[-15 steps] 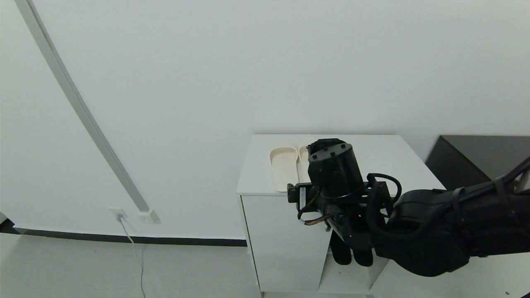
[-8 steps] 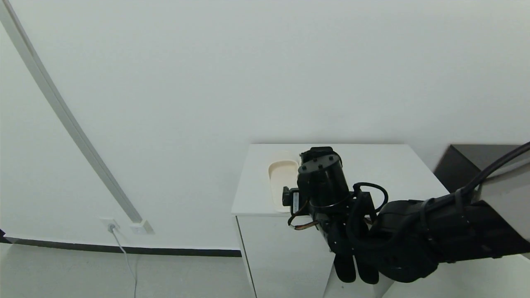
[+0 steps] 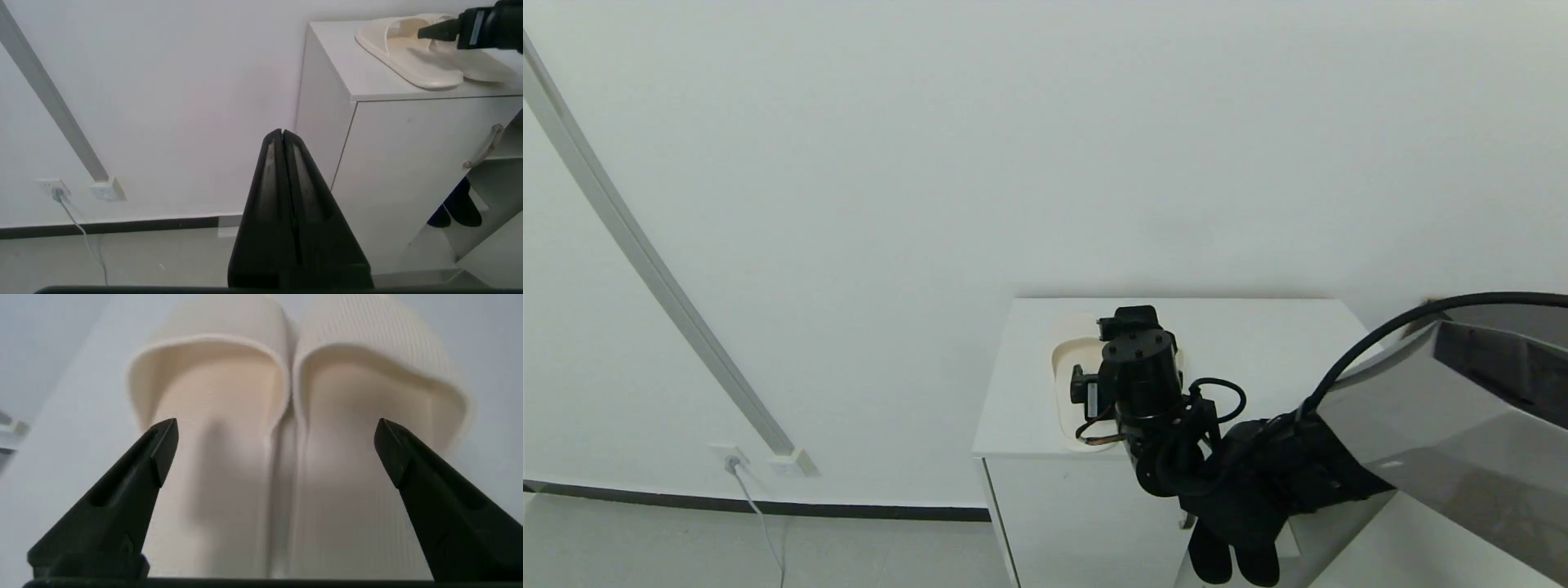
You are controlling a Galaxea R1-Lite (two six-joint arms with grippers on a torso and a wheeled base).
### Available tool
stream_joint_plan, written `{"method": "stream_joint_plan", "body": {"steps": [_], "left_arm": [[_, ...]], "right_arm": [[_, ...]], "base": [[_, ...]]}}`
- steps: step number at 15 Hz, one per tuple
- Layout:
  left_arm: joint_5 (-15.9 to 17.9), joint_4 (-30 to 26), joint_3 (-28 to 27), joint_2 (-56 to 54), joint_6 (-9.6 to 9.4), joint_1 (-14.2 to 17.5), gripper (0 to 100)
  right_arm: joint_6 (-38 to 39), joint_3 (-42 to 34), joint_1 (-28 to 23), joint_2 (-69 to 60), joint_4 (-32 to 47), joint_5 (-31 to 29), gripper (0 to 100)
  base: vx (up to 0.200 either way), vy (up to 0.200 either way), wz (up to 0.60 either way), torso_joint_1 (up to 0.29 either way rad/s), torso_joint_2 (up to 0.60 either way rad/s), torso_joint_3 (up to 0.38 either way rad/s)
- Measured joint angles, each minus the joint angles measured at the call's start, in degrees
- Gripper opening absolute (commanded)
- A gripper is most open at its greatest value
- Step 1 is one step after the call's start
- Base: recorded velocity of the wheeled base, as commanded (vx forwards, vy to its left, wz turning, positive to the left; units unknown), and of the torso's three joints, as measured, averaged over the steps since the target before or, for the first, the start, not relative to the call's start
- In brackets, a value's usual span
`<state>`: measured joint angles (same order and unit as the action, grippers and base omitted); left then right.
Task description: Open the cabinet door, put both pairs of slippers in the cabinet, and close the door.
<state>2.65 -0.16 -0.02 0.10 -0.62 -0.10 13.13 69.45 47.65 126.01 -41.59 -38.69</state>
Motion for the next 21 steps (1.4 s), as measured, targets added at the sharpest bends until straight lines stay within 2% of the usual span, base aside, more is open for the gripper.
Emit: {"method": "stream_joint_plan", "body": {"steps": [4, 13, 14, 21], "left_arm": [[-0.02, -0.02, -0.05, 0.00, 0.00, 0.00, 0], [0.00, -0.02, 0.00, 0.00, 0.00, 0.02, 0], [-0.02, -0.02, 0.00, 0.00, 0.05, -0.01, 0], [0.00, -0.02, 0.00, 0.00, 0.09, 0.02, 0]], "right_arm": [[-0.60, 4.72, -1.46, 4.19, -0.39, 0.21, 100], [-2.22, 18.22, -4.41, 11.52, 4.21, 0.29, 100], [-2.22, 18.53, -4.49, 11.78, 4.21, 0.29, 0], [-2.24, 19.16, -4.52, 12.26, 4.27, 0.29, 0]], "base": [[0.000, 0.000, 0.00, 0.000, 0.00, 0.000], [0.000, 0.000, 0.00, 0.000, 0.00, 0.000], [0.000, 0.000, 0.00, 0.000, 0.00, 0.000], [0.000, 0.000, 0.00, 0.000, 0.00, 0.000]]}}
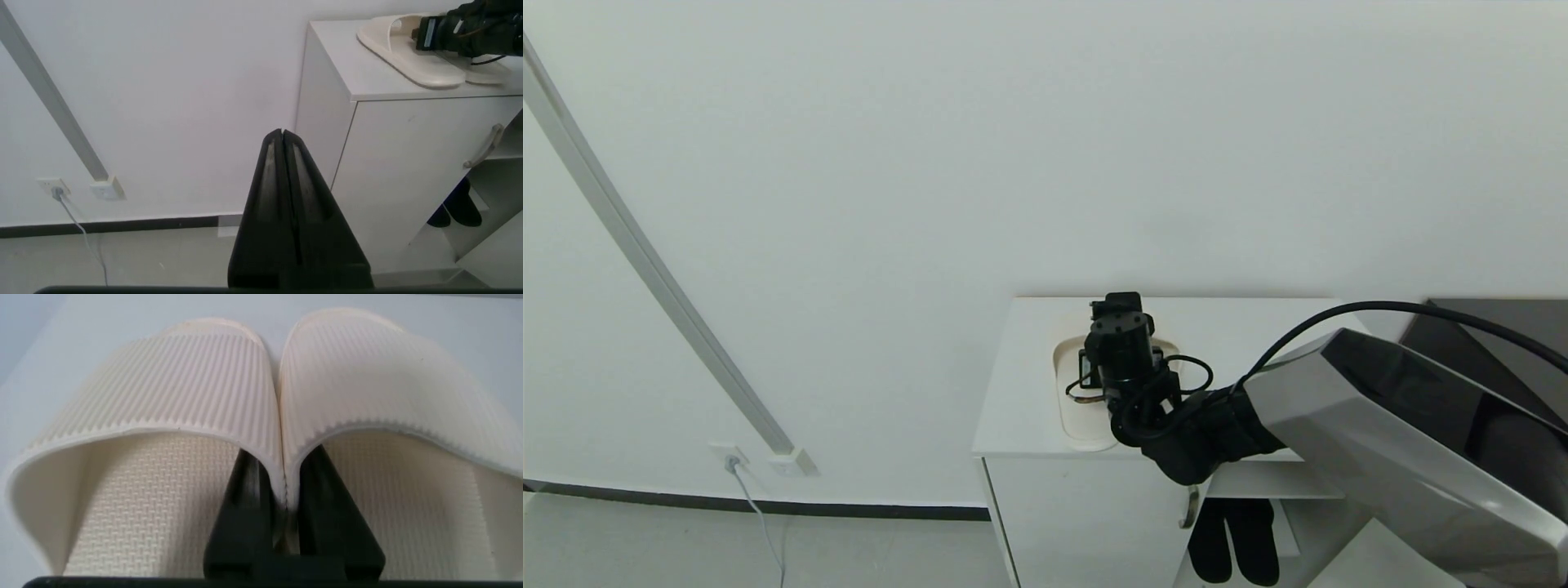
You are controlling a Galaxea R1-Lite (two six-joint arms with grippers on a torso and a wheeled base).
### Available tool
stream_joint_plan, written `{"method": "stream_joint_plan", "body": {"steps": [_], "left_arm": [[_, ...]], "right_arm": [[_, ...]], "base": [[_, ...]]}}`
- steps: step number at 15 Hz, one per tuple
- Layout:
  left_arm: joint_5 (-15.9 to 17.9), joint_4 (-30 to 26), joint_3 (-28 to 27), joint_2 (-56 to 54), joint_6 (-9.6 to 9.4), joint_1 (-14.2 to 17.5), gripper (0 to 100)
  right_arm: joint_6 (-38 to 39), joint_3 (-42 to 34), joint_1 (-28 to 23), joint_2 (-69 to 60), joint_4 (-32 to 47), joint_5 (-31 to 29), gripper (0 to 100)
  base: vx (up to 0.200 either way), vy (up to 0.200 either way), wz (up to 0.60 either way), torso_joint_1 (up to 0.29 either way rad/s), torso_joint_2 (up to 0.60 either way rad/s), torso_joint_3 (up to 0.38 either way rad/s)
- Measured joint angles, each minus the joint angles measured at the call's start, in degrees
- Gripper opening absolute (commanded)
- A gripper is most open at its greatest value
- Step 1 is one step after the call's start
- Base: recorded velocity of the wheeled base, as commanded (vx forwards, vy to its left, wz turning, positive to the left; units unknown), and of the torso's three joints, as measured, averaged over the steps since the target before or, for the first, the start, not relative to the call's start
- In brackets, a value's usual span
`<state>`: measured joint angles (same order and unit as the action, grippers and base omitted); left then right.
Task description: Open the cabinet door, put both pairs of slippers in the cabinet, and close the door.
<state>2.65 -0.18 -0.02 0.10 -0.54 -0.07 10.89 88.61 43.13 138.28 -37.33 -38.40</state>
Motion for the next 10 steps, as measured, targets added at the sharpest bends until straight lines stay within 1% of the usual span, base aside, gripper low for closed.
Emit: {"method": "stream_joint_plan", "body": {"steps": [3, 5, 8, 10], "left_arm": [[0.00, 0.00, 0.00, 0.00, 0.00, -0.02, 0], [0.00, 0.00, 0.00, 0.00, 0.00, -0.02, 0], [0.00, 0.00, 0.02, 0.00, 0.00, -0.02, 0], [0.00, 0.00, 0.02, 0.00, 0.00, -0.02, 0]], "right_arm": [[-0.71, -0.50, 0.13, -0.73, 0.00, -0.16, 0], [-0.90, -2.28, 0.15, -2.44, -0.11, -0.20, 0], [-1.29, -9.95, 0.28, -7.85, -1.69, 1.91, 0], [-2.60, -17.26, 0.39, -13.08, -4.52, 5.01, 0]], "base": [[0.000, 0.000, 0.00, 0.000, 0.00, 0.000], [0.000, 0.000, 0.00, 0.000, 0.00, 0.000], [0.000, 0.000, 0.00, 0.000, 0.00, 0.000], [0.000, 0.000, 0.00, 0.000, 0.00, 0.000]]}}
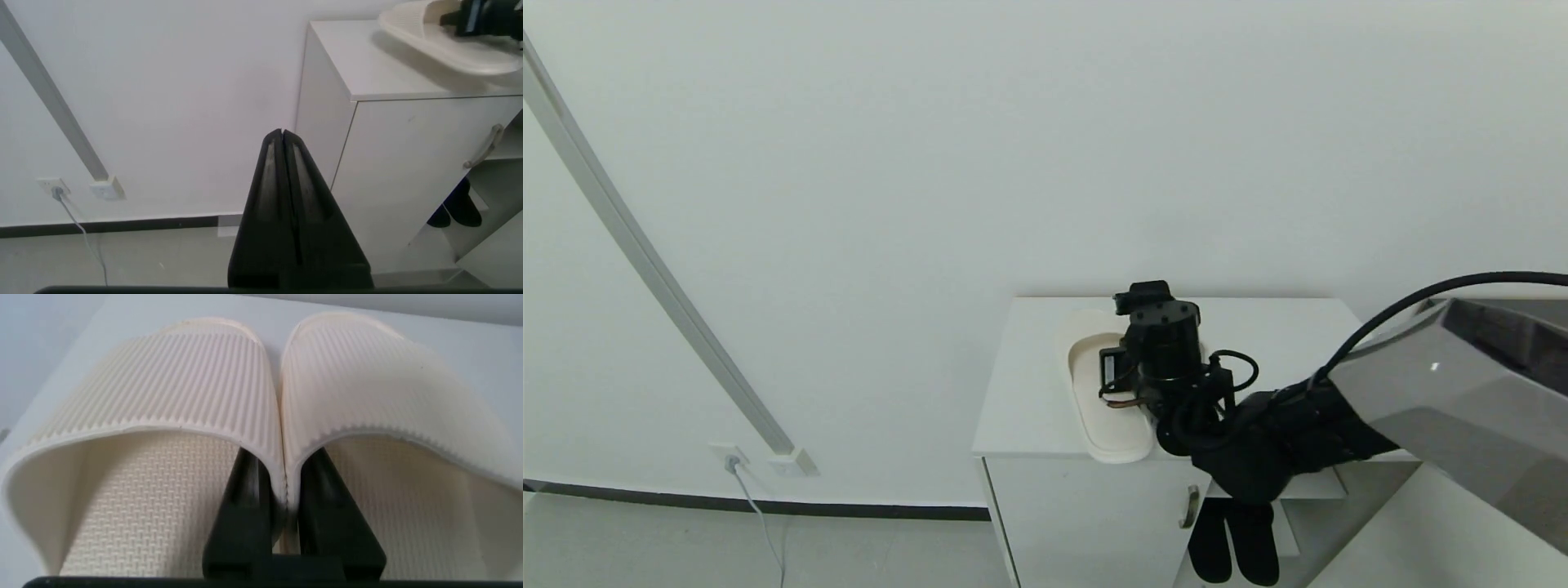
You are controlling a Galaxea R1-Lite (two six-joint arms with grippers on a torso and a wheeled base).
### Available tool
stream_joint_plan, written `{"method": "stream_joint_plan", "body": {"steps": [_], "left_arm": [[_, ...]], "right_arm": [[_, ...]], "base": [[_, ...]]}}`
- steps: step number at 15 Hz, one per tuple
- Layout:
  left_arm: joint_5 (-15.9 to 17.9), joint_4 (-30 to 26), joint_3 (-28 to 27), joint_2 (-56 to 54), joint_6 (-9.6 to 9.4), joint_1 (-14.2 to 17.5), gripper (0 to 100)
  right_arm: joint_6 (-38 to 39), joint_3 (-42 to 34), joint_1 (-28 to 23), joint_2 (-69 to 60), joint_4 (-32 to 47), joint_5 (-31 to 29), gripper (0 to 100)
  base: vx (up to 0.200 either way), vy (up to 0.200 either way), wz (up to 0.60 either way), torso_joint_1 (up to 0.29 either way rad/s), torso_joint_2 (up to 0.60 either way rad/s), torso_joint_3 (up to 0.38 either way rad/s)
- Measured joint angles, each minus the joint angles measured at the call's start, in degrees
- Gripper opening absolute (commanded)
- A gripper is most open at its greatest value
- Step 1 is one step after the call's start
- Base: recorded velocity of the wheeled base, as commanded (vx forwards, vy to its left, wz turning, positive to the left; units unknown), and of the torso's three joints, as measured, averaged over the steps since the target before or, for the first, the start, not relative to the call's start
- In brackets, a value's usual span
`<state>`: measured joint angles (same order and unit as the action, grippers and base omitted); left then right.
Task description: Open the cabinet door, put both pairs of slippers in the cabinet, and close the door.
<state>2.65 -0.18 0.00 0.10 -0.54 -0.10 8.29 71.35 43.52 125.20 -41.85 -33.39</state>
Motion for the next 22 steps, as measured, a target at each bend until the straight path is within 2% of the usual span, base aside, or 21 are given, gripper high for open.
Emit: {"method": "stream_joint_plan", "body": {"steps": [5, 8, 10, 13, 18, 22], "left_arm": [[0.00, 0.00, 0.00, 0.00, 0.07, 0.00, 0], [0.00, 0.00, 0.00, 0.00, -0.12, 0.00, 0], [0.00, 0.00, 0.00, 0.00, -0.12, 0.02, 0], [-0.02, 0.00, 0.00, 0.00, -0.04, 0.00, 0], [0.00, 0.00, 0.00, 0.00, 0.07, 0.00, 0], [0.00, 0.00, 0.00, 0.00, 0.07, 0.00, 0]], "right_arm": [[-2.93, -21.93, 0.33, -14.97, -8.02, 11.45, 0], [-3.25, -33.84, 1.05, -25.83, -8.84, 21.58, 0], [-3.29, -38.86, 2.56, -31.49, -8.07, 25.48, 0], [-3.15, -41.80, 5.84, -35.34, -6.51, 26.15, 0], [-3.10, -43.00, 6.36, -36.50, -6.45, 26.11, 0], [-3.10, -43.08, 6.34, -36.45, -6.49, 25.93, 0]], "base": [[0.000, 0.000, 0.00, 0.000, 0.00, 0.000], [0.000, 0.000, 0.00, 0.000, 0.00, 0.000], [0.000, 0.000, 0.00, 0.000, 0.00, 0.000], [0.000, 0.000, 0.00, 0.000, 0.00, 0.000], [0.000, 0.000, 0.00, 0.000, 0.00, 0.000], [-0.200, 0.000, 0.00, 0.010, 0.01, -0.001]]}}
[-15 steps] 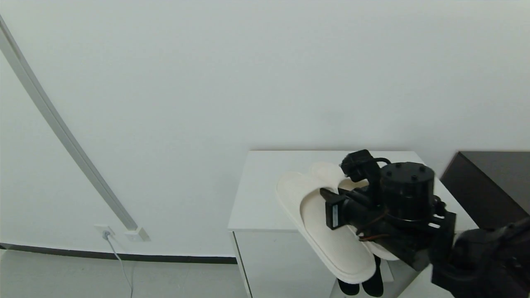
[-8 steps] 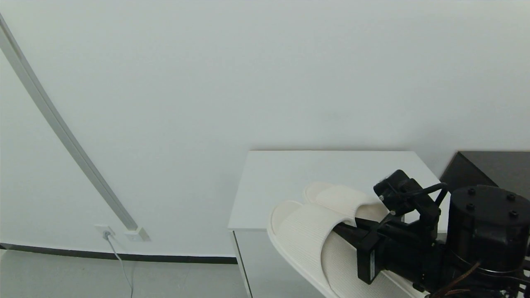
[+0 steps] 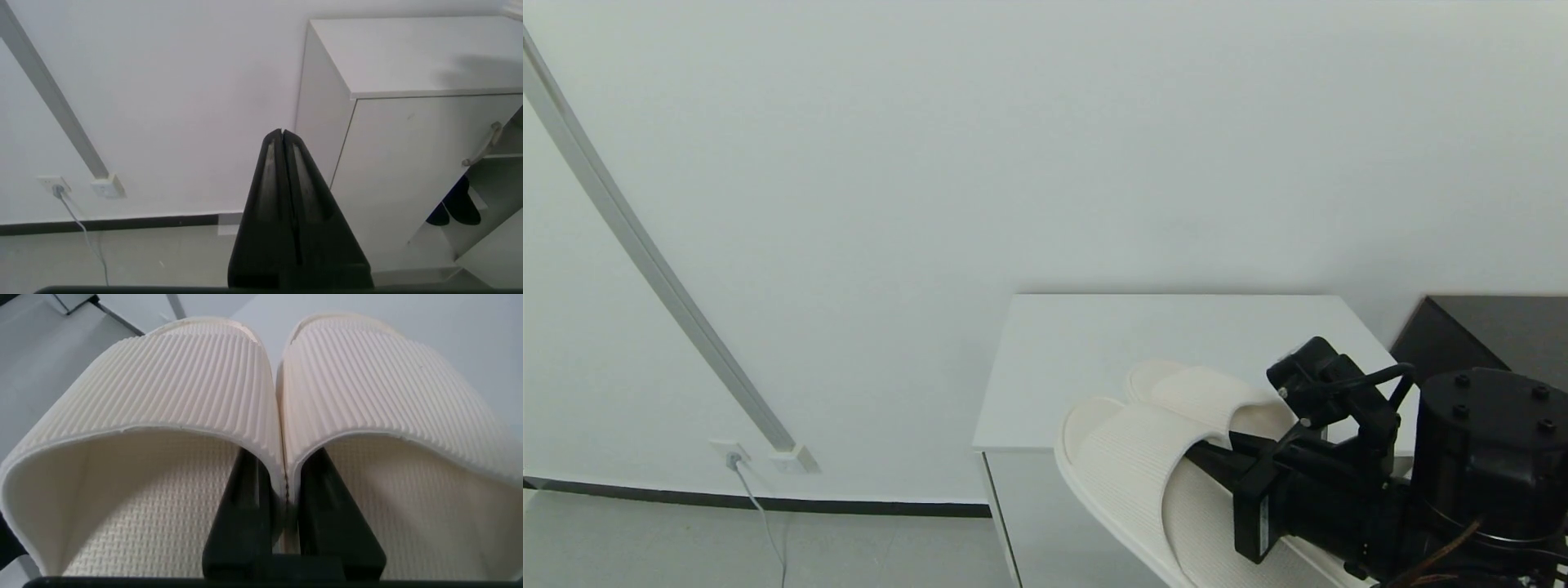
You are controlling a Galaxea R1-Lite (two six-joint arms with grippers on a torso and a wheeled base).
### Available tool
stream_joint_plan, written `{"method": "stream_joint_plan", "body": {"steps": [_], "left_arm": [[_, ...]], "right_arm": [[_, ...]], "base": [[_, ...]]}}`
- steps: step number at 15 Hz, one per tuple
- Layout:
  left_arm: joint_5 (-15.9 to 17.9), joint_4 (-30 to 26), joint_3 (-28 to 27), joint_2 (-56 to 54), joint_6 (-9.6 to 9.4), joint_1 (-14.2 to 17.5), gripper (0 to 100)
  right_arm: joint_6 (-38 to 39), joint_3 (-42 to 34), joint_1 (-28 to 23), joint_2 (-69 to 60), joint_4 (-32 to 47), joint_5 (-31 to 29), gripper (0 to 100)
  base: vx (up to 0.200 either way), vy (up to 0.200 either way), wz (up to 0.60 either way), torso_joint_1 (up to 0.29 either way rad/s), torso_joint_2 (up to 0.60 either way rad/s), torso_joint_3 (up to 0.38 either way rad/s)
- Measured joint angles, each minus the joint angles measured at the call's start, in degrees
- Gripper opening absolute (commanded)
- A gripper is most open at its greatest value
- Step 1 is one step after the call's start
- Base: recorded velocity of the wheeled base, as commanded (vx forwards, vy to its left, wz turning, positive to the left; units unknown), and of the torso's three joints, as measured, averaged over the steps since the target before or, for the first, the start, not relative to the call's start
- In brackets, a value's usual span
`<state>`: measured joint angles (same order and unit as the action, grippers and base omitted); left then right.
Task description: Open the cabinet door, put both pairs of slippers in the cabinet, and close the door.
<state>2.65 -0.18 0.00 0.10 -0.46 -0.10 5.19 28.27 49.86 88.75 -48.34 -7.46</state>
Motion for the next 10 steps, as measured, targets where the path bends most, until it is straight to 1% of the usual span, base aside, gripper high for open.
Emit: {"method": "stream_joint_plan", "body": {"steps": [4, 9, 10], "left_arm": [[-0.02, 0.02, 0.00, 0.00, 0.02, 0.02, 0], [0.00, 0.02, 0.00, 0.00, 0.02, 0.00, 0], [0.00, 0.02, 0.00, 0.00, 0.04, 0.00, 0]], "right_arm": [[-0.11, -0.85, 0.22, 0.04, -0.16, 0.02, 0], [-1.83, -2.58, 0.30, 0.02, -0.40, 0.27, 0], [-1.83, -2.69, 0.17, 0.09, -0.33, 0.13, 0]], "base": [[-0.200, 0.000, 0.00, -0.007, 0.00, 0.004], [0.000, 0.000, 0.00, 0.000, 0.00, 0.000], [0.000, 0.000, -0.60, 0.022, 0.01, 0.002]]}}
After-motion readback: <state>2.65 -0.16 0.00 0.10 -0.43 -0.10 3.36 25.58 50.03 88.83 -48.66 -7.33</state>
